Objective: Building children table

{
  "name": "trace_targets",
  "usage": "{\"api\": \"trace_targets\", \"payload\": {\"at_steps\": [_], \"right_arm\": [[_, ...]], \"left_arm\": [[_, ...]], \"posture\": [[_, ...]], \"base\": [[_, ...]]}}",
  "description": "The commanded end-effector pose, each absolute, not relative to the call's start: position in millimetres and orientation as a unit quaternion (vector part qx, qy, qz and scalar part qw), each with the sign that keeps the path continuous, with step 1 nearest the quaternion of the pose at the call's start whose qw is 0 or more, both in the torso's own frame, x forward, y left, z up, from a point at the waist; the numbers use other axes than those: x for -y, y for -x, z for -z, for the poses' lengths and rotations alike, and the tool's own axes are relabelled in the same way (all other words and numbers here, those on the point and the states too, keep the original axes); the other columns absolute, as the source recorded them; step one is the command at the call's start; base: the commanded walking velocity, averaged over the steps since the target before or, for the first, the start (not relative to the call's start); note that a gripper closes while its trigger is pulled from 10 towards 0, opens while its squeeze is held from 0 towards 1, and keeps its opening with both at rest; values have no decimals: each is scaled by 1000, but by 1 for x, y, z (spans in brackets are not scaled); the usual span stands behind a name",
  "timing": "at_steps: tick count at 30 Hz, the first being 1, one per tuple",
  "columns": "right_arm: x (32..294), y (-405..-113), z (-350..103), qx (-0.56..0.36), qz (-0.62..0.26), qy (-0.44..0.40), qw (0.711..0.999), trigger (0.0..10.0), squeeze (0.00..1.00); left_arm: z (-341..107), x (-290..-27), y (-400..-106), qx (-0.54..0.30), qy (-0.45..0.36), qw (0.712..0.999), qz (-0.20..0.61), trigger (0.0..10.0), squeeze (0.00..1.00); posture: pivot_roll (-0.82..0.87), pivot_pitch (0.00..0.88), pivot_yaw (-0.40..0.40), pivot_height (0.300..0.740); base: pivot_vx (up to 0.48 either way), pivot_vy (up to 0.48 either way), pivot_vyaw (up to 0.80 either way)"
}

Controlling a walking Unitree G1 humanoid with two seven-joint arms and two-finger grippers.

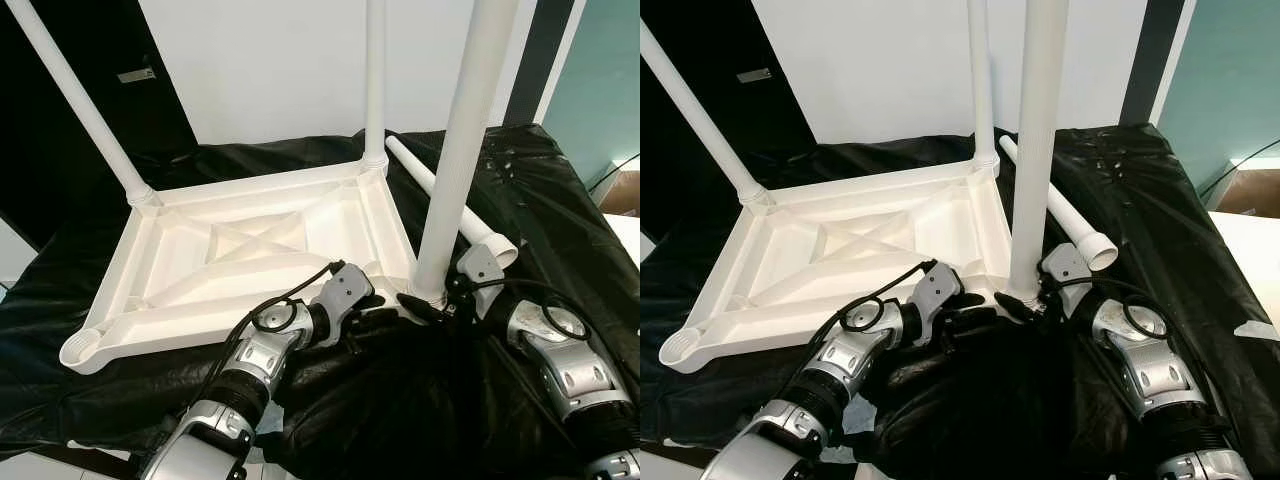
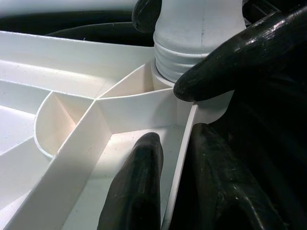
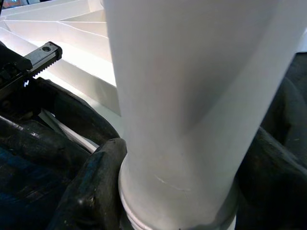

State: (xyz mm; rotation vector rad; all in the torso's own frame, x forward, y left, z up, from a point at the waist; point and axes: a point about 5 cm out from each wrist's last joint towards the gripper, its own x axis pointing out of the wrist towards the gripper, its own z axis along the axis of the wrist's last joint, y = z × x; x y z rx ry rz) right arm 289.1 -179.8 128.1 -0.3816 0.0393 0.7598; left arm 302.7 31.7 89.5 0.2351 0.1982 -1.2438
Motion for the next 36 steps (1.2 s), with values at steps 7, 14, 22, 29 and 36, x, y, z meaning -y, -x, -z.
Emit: {"api": "trace_targets", "payload": {"at_steps": [7, 14, 22, 29, 36], "right_arm": [[168, -265, -108, -6, -262, 132, 956, 0, 0], [179, -258, -107, 18, -65, 90, 994, 0, 0], [174, -259, -110, 20, -91, 109, 990, 10000, 1000], [168, -270, -122, 43, -156, 121, 979, 10000, 0], [157, -290, -137, 30, -238, 99, 966, 10000, 0]], "left_arm": [[-61, -43, -291, -161, -106, 791, 580, 10000, 0], [-60, -44, -291, -163, -109, 791, 580, 10000, 0], [-61, -41, -291, -161, -107, 789, 583, 10000, 0], [-60, -41, -290, -162, -106, 789, 583, 10000, 0], [-61, -35, -289, -157, -100, 788, 587, 10000, 0]], "posture": [[-77, 0, 80, 740], [-79, 0, 83, 740], [-85, 0, 85, 740], [-97, 0, 88, 740], [-96, 0, 85, 740]], "base": [[0, 0, 0], [0, 0, 0], [0, 0, 0], [0, 0, 0], [0, 0, 0]]}}
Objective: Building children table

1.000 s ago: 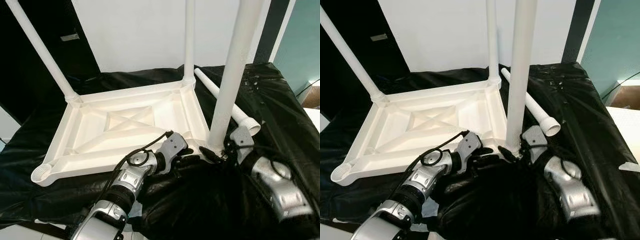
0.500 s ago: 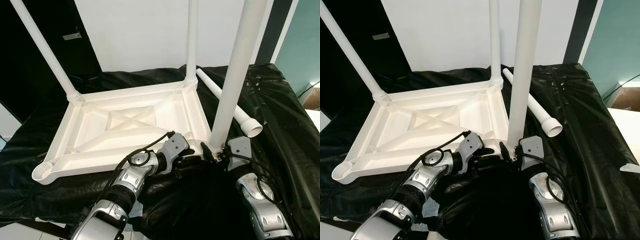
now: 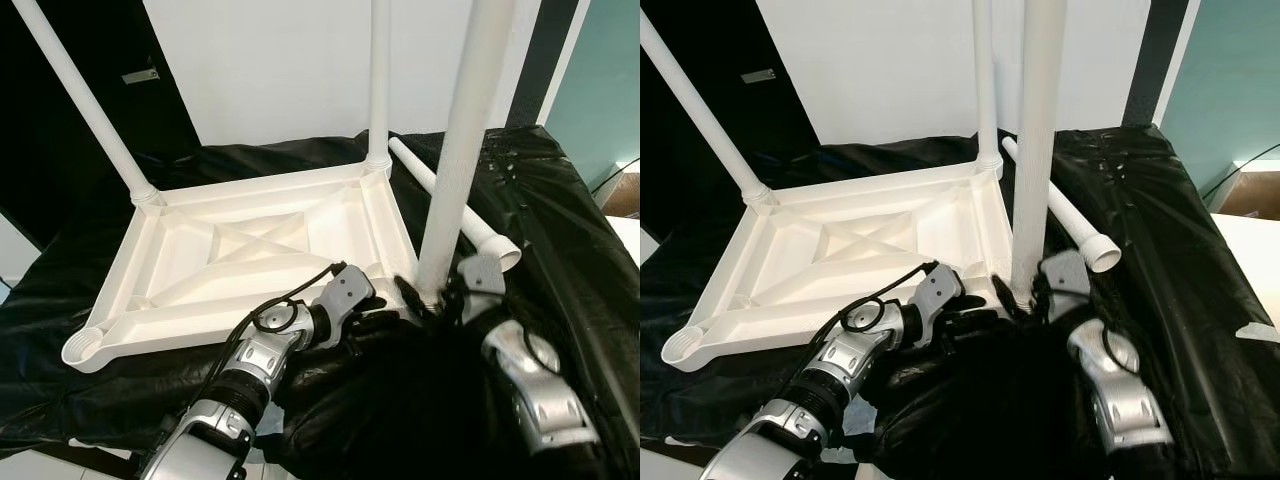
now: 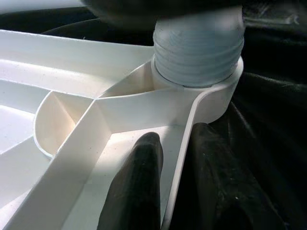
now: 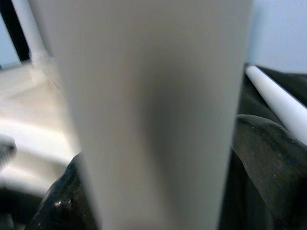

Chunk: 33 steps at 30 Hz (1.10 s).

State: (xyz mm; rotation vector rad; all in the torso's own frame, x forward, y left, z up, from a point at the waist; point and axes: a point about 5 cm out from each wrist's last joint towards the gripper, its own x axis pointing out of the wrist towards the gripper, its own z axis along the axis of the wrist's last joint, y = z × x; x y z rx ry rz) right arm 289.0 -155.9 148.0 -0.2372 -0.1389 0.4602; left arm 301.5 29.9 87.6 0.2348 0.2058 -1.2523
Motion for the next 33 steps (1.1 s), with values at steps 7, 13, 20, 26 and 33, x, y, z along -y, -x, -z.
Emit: {"api": "trace_targets", "payload": {"at_steps": [7, 13, 20, 26, 33], "right_arm": [[160, -288, -126, -27, -281, 87, 955, 0, 0], [162, -289, -125, -40, -278, 67, 958, 0, 0], [172, -282, -122, 13, -81, 84, 993, 0, 0], [176, -269, -119, 27, -7, 99, 995, 0, 0], [172, -271, -117, 19, -12, 94, 995, 10000, 0]], "left_arm": [[-59, -39, -289, -161, -102, 788, 585, 10000, 0], [-61, -38, -291, -161, -104, 787, 586, 10000, 0], [-63, -37, -292, -158, -106, 788, 586, 10000, 0], [-63, -40, -292, -158, -107, 789, 584, 10000, 0], [-61, -43, -292, -162, -110, 788, 584, 10000, 0]], "posture": [[-98, 0, 90, 740], [-102, 0, 96, 740], [-88, 0, 92, 740], [-82, 0, 93, 740], [-85, 0, 101, 740]], "base": [[0, 0, 0], [0, 0, 0], [0, 0, 0], [0, 0, 0], [0, 0, 0]]}}
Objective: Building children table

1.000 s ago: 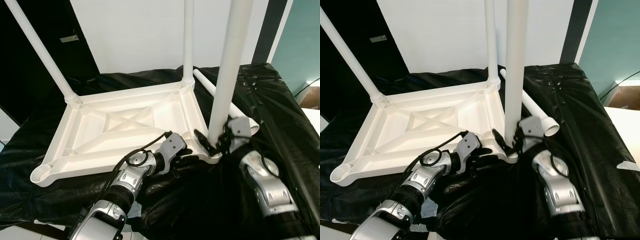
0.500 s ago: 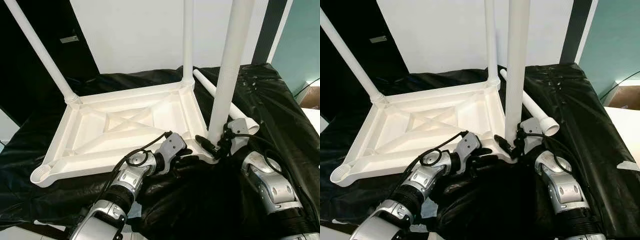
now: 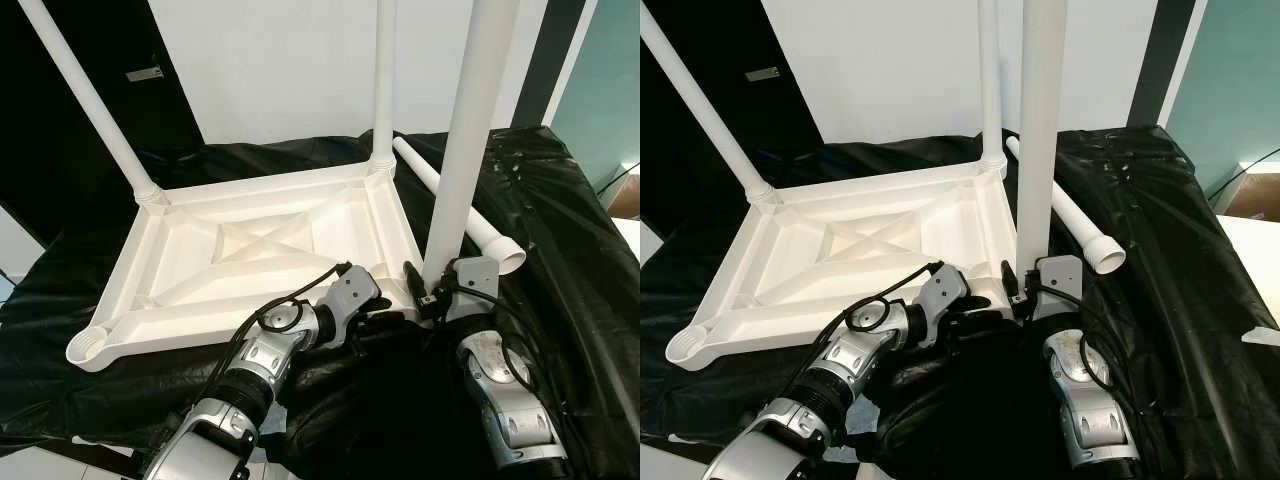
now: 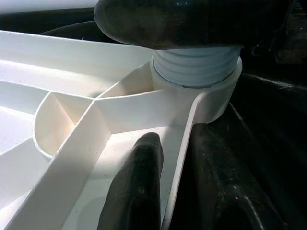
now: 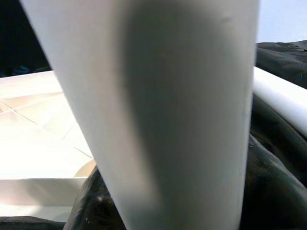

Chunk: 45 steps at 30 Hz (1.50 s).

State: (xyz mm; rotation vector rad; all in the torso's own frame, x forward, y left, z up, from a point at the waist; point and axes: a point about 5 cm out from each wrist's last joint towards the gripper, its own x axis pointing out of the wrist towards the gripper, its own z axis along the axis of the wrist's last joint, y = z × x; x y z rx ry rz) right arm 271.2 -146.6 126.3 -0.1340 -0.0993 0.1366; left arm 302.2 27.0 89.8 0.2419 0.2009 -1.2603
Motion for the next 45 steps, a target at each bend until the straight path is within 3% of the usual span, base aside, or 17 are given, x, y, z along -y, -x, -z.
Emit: {"api": "trace_targets", "payload": {"at_steps": [1, 4, 5, 8, 9, 16, 19, 25, 26, 28, 29, 36, 40, 43, 44, 45], "right_arm": [[168, -271, -117, 18, -24, 99, 995, 10000, 0], [163, -272, -117, 20, -42, 100, 994, 10000, 0], [159, -272, -117, 24, -58, 95, 993, 10000, 1000], [157, -273, -119, 27, -81, 92, 992, 10000, 1000], [156, -275, -121, 32, -107, 92, 989, 10000, 0], [159, -291, -135, 15, -207, 37, 977, 10000, 0], [161, -300, -136, -38, -307, 53, 949, 10000, 0], [173, -301, -129, -83, -351, 78, 929, 10000, 0], [172, -299, -126, -85, -360, 85, 925, 3843, 0], [172, -299, -126, -85, -360, 85, 925, 3843, 0], [171, -297, -126, -83, -372, 83, 921, 0, 0], [168, -289, -121, -89, -392, 77, 912, 0, 0], [163, -281, -112, -92, -357, 80, 926, 0, 0], [172, -277, -104, -52, -161, 57, 984, 0, 0], [172, -277, -104, -52, -161, 57, 984, 0, 0], [180, -273, -106, -21, -83, 35, 996, 0, 0]], "left_arm": [[-62, -42, -292, -160, -109, 788, 585, 10000, 0], [-63, -41, -292, -158, -108, 788, 586, 10000, 0], [-64, -40, -293, -157, -108, 788, 586, 10000, 0], [-64, -40, -293, -158, -108, 788, 586, 10000, 0], [-64, -40, -293, -158, -108, 788, 585, 10000, 0], [-62, -40, -292, -160, -107, 788, 585, 10000, 0], [-61, -37, -291, -160, -105, 787, 586, 10000, 0], [-60, -38, -290, -161, -102, 790, 583, 10000, 0], [-60, -39, -290, -161, -102, 791, 581, 10000, 0], [-60, -39, -290, -161, -102, 791, 581, 10000, 0], [-60, -40, -290, -162, -102, 791, 581, 10000, 0], [-59, -42, -290, -163, -104, 791, 581, 10000, 0], [-59, -42, -291, -163, -107, 790, 582, 10000, 0], [-61, -43, -292, -161, -109, 790, 582, 10000, 0], [-61, -43, -292, -161, -109, 790, 582, 10000, 0], [-61, -43, -292, -161, -109, 790, 582, 10000, 0]], "posture": [[-85, 0, 101, 740], [-85, 0, 101, 740], [-88, 0, 101, 740], [-90, 0, 100, 740], [-92, 0, 98, 740], [-95, 0, 97, 740], [-94, 0, 93, 740], [-87, 0, 87, 740], [-84, 0, 85, 740], [-84, 0, 85, 740], [-78, 0, 84, 740], [-80, 0, 94, 740], [-84, 0, 97, 740], [-84, 0, 98, 740], [-84, 0, 98, 740], [-79, 0, 97, 740]], "base": [[0, 0, 0], [0, 0, 0], [0, 0, 0], [0, 0, 0], [0, 0, 0], [0, 0, 0], [0, 0, 0], [0, 0, 0], [0, 0, 0], [0, 0, 0], [0, 0, 0], [0, 0, 0], [0, 0, 0], [0, 0, 0], [0, 0, 0], [0, 0, 0]]}}
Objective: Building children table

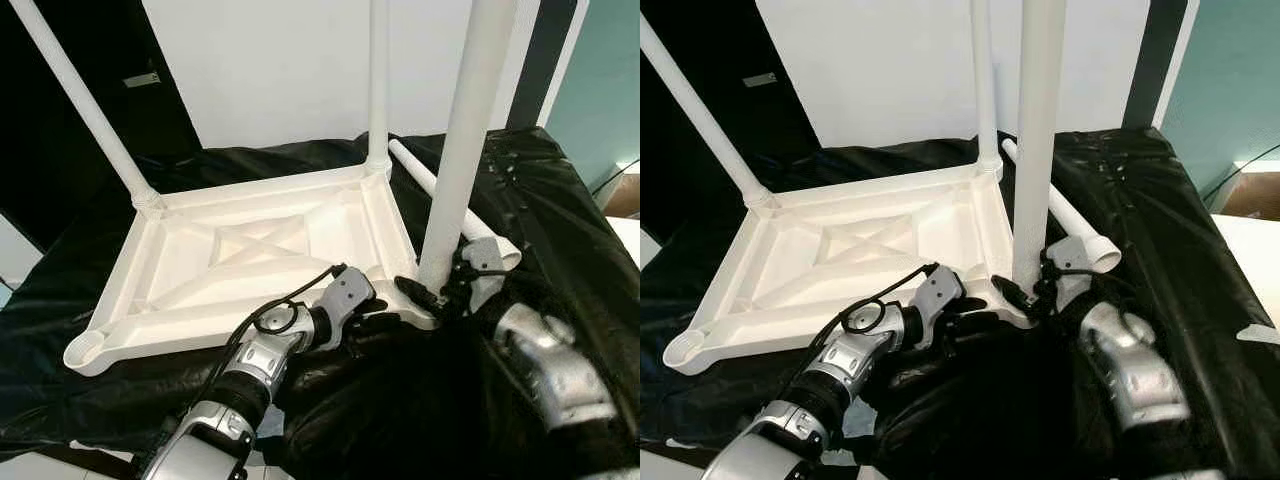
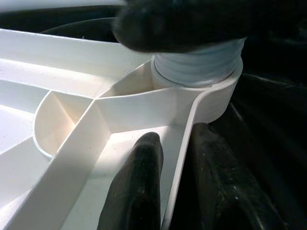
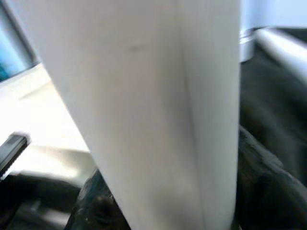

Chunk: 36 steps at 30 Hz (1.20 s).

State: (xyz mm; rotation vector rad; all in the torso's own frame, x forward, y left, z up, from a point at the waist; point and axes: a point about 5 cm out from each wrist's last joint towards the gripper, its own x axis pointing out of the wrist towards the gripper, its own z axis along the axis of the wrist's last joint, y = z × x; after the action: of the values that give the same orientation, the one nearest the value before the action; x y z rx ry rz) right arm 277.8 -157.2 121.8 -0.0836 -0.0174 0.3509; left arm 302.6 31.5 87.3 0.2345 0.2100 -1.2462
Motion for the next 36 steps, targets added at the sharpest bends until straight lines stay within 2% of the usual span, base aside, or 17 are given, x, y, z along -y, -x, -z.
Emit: {"api": "trace_targets", "payload": {"at_steps": [1, 3, 10, 12, 13, 14, 16, 17, 21, 22, 25, 27, 32, 33, 34, 35, 36], "right_arm": [[180, -273, -106, -21, -83, 35, 996, 0, 0], [190, -259, -105, 6, 9, 32, 999, 0, 0], [189, -258, -106, 6, 23, 36, 999, 0, 0], [184, -259, -106, 0, 4, 43, 999, 9137, 0], [184, -259, -106, 0, 4, 43, 999, 9137, 0], [182, -261, -106, 1, -8, 42, 999, 10000, 0], [180, -262, -107, 8, -22, 39, 999, 10000, 0], [177, -263, -110, 19, -40, 31, 999, 10000, 1000], [171, -267, -118, 43, -106, 54, 992, 10000, 1000], [169, -270, -119, 46, -154, 76, 984, 10000, 0], [169, -270, -119, 46, -154, 76, 984, 10000, 0], [171, -277, -124, 44, -246, 119, 961, 10000, 0], [175, -283, -131, 31, -320, 137, 937, 10000, 0], [176, -283, -133, 22, -362, 149, 920, 4471, 0], [176, -283, -133, 22, -362, 149, 920, 4471, 0], [179, -283, -134, 1, -404, 155, 901, 0, 0], [179, -283, -134, 1, -404, 155, 901, 0, 0]], "left_arm": [[-61, -43, -292, -161, -109, 790, 582, 10000, 0], [-60, -43, -291, -163, -109, 789, 583, 10000, 0], [-60, -45, -291, -165, -111, 788, 583, 10000, 0], [-61, -44, -291, -164, -111, 787, 584, 10000, 0], [-61, -44, -291, -164, -111, 787, 584, 10000, 0], [-61, -43, -292, -163, -112, 787, 585, 10000, 0], [-61, -43, -292, -163, -112, 787, 585, 10000, 0], [-61, -43, -292, -163, -112, 787, 584, 10000, 0], [-61, -43, -292, -163, -111, 787, 584, 10000, 0], [-60, -44, -291, -164, -111, 787, 585, 10000, 0], [-60, -44, -291, -164, -111, 787, 585, 10000, 0], [-60, -43, -291, -164, -111, 787, 584, 10000, 0], [-60, -42, -291, -163, -109, 789, 582, 10000, 0], [-60, -42, -291, -163, -108, 789, 582, 10000, 0], [-60, -42, -291, -163, -108, 789, 582, 10000, 0], [-59, -43, -290, -165, -108, 789, 582, 10000, 0], [-59, -43, -290, -165, -108, 789, 582, 10000, 0]], "posture": [[-79, 0, 97, 740], [-79, 0, 97, 740], [-84, 0, 105, 740], [-86, 0, 107, 740], [-86, 0, 107, 740], [-87, 0, 107, 740], [-87, 0, 107, 740], [-88, 0, 107, 740], [-92, 0, 109, 740], [-92, 0, 109, 740], [-92, 0, 109, 740], [-96, 0, 106, 740], [-84, 0, 95, 740], [-84, 0, 95, 740], [-84, 0, 95, 740], [-84, 0, 99, 740], [-84, 0, 99, 740]], "base": [[0, 0, 0], [0, 0, 0], [0, 0, 0], [0, 0, 0], [0, 0, 0], [0, 0, 0], [0, 0, 0], [0, 0, 0], [0, 0, 0], [0, 0, 0], [0, 0, 0], [0, 0, 0], [0, 0, 0], [0, 0, 0], [0, 0, 0], [0, 0, 0], [0, 0, 0]]}}
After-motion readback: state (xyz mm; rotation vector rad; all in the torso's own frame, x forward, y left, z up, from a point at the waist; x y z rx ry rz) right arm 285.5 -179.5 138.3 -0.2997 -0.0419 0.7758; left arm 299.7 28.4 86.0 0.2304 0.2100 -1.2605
